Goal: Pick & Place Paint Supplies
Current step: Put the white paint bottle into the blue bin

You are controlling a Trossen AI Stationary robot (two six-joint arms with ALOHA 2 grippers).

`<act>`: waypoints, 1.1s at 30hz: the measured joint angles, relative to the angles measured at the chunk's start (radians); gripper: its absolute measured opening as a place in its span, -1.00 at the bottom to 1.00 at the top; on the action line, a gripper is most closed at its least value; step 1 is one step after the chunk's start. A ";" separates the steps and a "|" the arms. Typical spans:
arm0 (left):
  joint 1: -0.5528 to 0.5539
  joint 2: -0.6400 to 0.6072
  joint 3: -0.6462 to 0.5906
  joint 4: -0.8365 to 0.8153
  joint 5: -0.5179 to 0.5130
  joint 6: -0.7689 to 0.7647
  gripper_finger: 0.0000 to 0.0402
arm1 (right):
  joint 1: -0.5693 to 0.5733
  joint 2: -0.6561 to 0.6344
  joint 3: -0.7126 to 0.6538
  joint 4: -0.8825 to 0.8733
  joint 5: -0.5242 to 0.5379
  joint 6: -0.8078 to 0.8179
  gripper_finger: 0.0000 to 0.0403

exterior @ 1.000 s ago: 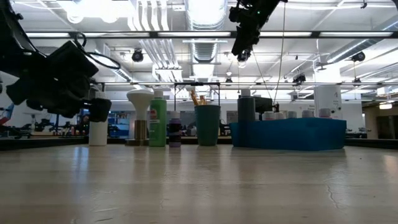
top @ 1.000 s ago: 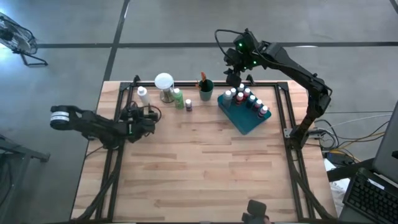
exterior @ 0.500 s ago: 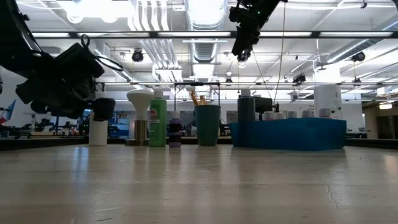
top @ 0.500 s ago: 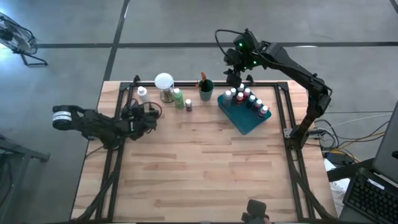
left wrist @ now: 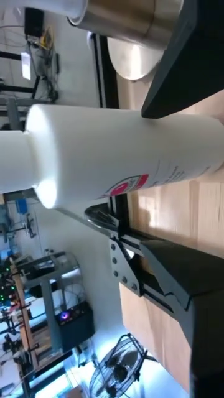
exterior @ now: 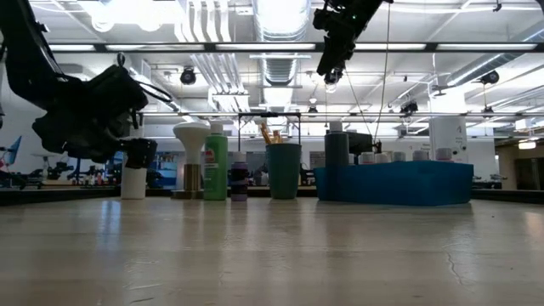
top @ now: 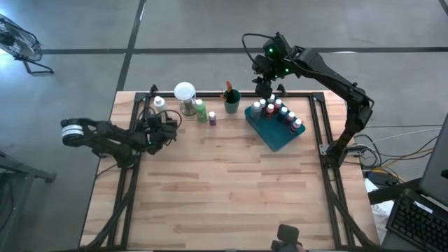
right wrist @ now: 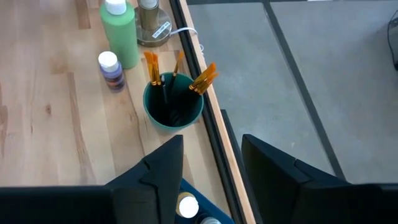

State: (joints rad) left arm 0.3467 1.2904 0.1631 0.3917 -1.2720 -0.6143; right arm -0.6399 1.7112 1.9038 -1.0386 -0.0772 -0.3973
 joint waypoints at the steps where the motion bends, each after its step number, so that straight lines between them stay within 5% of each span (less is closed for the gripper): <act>1: 0.006 0.004 0.000 0.001 0.006 0.000 0.70 | 0.000 0.000 0.000 0.000 0.000 0.000 -0.23; 17: 0.031 0.014 0.000 0.098 -0.047 0.041 0.70 | 0.000 -0.001 0.000 0.003 0.000 0.000 -0.34; 33: 0.142 0.203 0.029 0.316 0.021 0.171 0.70 | 0.000 -0.001 0.000 0.002 0.000 0.001 -0.11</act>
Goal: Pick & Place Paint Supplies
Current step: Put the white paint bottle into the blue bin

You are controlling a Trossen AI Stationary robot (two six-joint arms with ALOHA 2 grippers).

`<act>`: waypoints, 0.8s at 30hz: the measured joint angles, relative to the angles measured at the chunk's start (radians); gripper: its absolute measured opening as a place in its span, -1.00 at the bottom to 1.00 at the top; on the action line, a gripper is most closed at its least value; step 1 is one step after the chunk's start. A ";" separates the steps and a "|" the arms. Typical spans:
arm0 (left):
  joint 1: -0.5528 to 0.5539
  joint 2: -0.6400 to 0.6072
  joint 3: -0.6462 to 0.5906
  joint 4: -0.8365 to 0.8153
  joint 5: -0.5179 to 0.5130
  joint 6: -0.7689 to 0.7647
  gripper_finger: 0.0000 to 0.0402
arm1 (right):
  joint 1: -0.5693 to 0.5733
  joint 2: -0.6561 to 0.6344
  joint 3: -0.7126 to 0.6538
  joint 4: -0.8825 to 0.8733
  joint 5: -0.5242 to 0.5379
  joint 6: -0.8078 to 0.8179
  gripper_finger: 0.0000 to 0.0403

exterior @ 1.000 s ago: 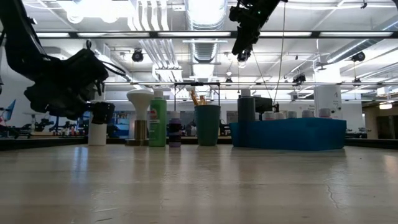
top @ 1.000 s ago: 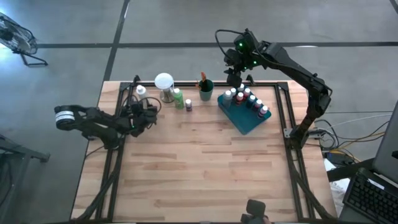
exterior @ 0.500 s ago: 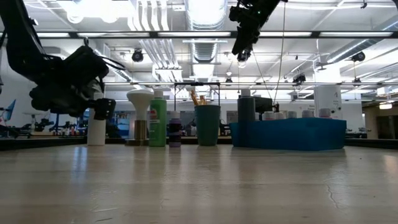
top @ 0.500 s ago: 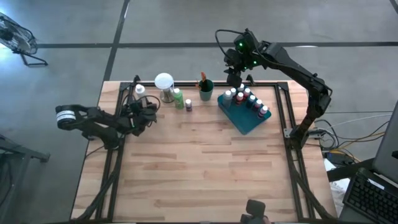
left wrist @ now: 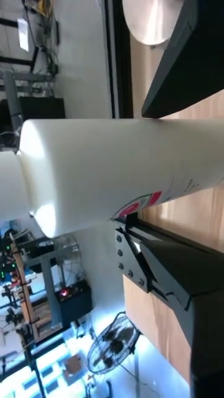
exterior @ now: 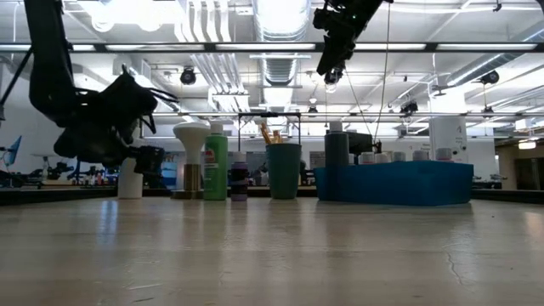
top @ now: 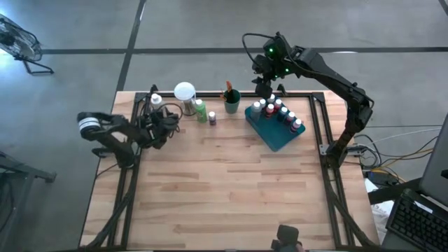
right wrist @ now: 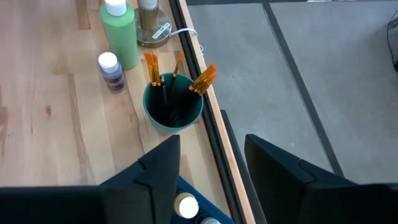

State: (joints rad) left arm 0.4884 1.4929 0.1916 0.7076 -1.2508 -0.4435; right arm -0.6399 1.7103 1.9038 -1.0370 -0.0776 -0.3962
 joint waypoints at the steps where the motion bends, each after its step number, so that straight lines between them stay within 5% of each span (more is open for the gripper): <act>1: 0.005 0.006 0.002 0.005 -0.001 -0.005 0.70 | 0.000 0.000 0.000 0.000 0.000 0.000 -0.10; 16: 0.067 0.114 0.059 0.069 -0.016 0.006 0.67 | 0.000 0.000 0.000 0.002 0.000 0.000 -0.01; 24: 0.067 0.120 0.061 0.070 -0.043 0.022 0.08 | 0.000 0.000 0.000 0.002 0.000 0.000 -0.11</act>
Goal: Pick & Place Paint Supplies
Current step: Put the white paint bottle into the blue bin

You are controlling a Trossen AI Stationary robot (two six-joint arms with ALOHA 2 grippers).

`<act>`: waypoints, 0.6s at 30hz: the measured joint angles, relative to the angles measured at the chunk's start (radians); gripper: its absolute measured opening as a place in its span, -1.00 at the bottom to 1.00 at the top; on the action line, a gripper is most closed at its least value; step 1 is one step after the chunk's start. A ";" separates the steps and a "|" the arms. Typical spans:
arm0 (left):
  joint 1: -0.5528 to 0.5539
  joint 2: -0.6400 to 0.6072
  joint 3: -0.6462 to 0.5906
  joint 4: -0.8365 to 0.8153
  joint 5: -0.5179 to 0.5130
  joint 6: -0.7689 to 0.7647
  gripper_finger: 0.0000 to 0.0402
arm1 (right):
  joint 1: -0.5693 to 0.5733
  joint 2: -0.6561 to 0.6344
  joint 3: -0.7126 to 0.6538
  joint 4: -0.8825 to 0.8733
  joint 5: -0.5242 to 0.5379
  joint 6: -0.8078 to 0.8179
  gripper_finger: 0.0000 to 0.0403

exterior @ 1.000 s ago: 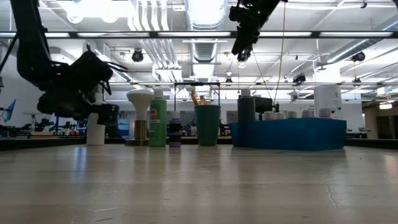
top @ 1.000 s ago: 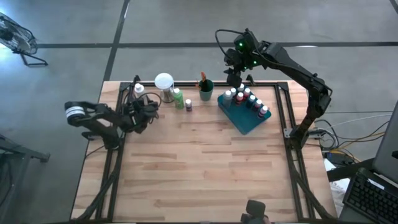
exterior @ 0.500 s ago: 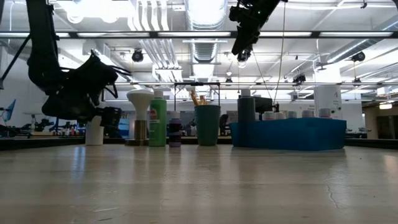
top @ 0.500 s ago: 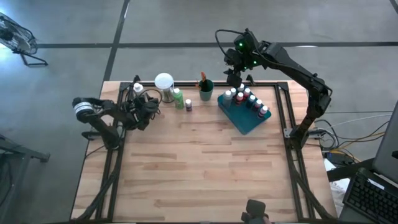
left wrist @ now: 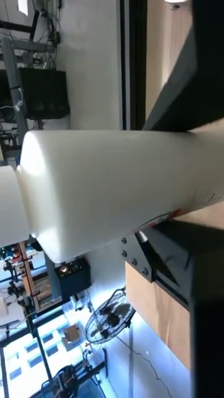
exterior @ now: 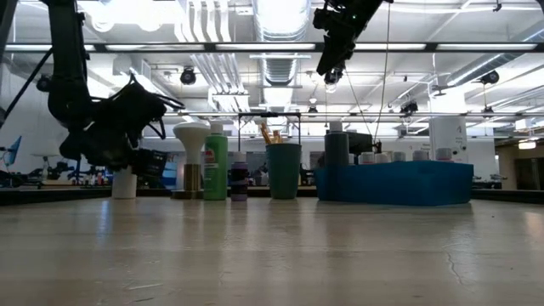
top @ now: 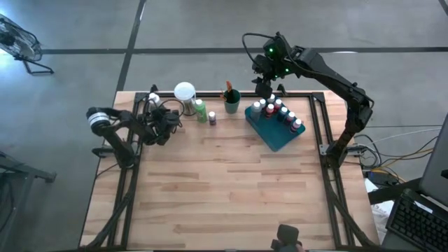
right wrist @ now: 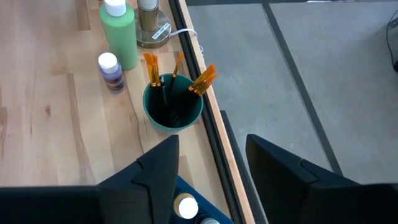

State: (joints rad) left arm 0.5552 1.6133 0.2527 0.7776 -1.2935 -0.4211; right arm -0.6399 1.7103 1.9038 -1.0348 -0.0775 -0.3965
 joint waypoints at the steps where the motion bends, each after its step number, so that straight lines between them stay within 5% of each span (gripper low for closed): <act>1: 0.000 -0.002 0.000 0.000 0.003 0.002 -0.01 | 0.000 0.000 0.000 0.000 0.000 0.000 -0.12; 3: 0.000 -0.007 0.000 0.001 0.019 0.005 -0.14 | 0.000 0.000 0.000 0.001 0.000 0.000 -0.15; 18: -0.074 -0.074 -0.008 0.000 0.181 0.088 -0.14 | 0.000 0.000 0.000 -0.007 0.000 0.000 -0.33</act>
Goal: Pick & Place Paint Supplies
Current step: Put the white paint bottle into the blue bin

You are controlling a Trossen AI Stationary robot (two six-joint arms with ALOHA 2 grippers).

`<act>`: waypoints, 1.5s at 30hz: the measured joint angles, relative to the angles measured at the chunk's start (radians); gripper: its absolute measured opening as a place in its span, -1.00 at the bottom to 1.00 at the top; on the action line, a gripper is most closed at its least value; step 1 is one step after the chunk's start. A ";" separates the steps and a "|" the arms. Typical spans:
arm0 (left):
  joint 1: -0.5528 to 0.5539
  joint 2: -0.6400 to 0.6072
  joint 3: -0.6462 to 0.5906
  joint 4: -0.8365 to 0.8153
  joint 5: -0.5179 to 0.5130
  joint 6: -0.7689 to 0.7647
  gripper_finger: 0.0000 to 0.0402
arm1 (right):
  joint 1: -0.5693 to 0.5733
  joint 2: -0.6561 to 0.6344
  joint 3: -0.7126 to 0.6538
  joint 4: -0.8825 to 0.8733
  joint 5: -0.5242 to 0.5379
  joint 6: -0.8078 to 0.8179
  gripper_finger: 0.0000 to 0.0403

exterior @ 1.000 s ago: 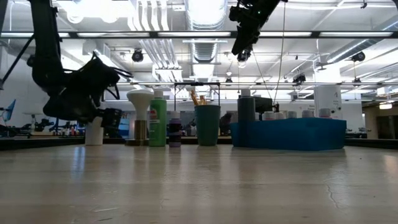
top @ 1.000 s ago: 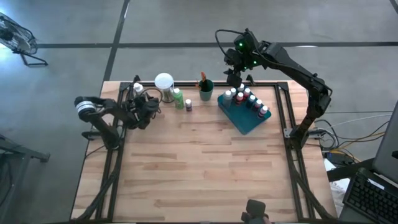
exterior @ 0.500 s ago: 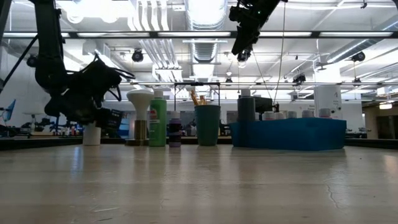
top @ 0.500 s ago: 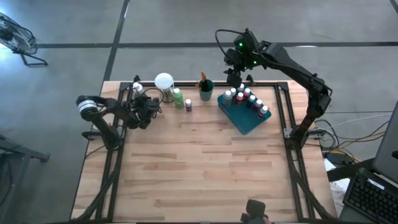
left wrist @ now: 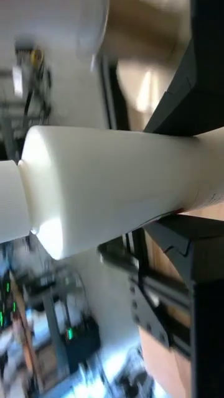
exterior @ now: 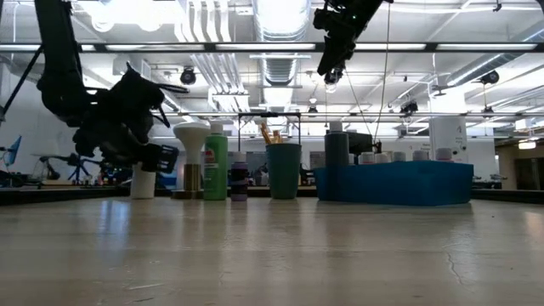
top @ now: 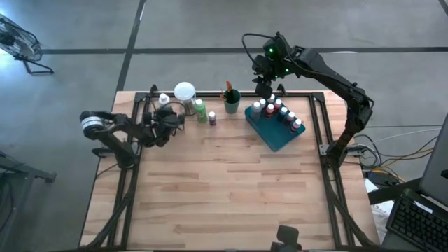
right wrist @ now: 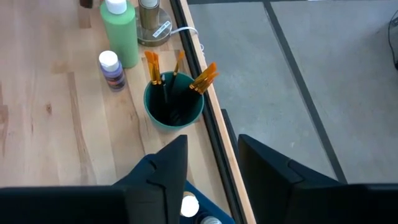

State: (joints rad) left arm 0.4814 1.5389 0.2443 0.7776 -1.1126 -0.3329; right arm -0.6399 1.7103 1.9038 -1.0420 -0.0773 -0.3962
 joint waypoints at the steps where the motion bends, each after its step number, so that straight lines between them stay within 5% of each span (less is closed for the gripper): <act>1: -0.015 -0.017 -0.004 -0.004 0.018 0.010 -0.14 | 0.000 0.000 0.000 0.000 0.000 0.000 -0.34; 10: -0.192 -0.231 -0.056 -0.222 0.111 -0.042 -0.14 | 0.000 0.000 0.000 -0.053 -0.002 -0.005 -0.47; 24: -0.463 -0.484 -0.057 -0.402 0.569 -0.128 -0.14 | 0.063 0.001 0.000 -0.199 -0.133 -0.001 -0.68; 35: -0.488 -0.408 0.043 -0.263 0.783 0.012 -0.14 | 0.218 0.001 0.000 -0.219 -0.148 -0.004 -0.76; 45: -0.433 -0.138 0.306 -0.192 0.990 0.235 -0.15 | 0.321 0.000 0.000 -0.219 -0.194 0.053 -0.60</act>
State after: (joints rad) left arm 0.0489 1.4012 0.5505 0.5854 -0.1225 -0.0975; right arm -0.3187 1.7107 1.9038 -1.2608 -0.2710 -0.3432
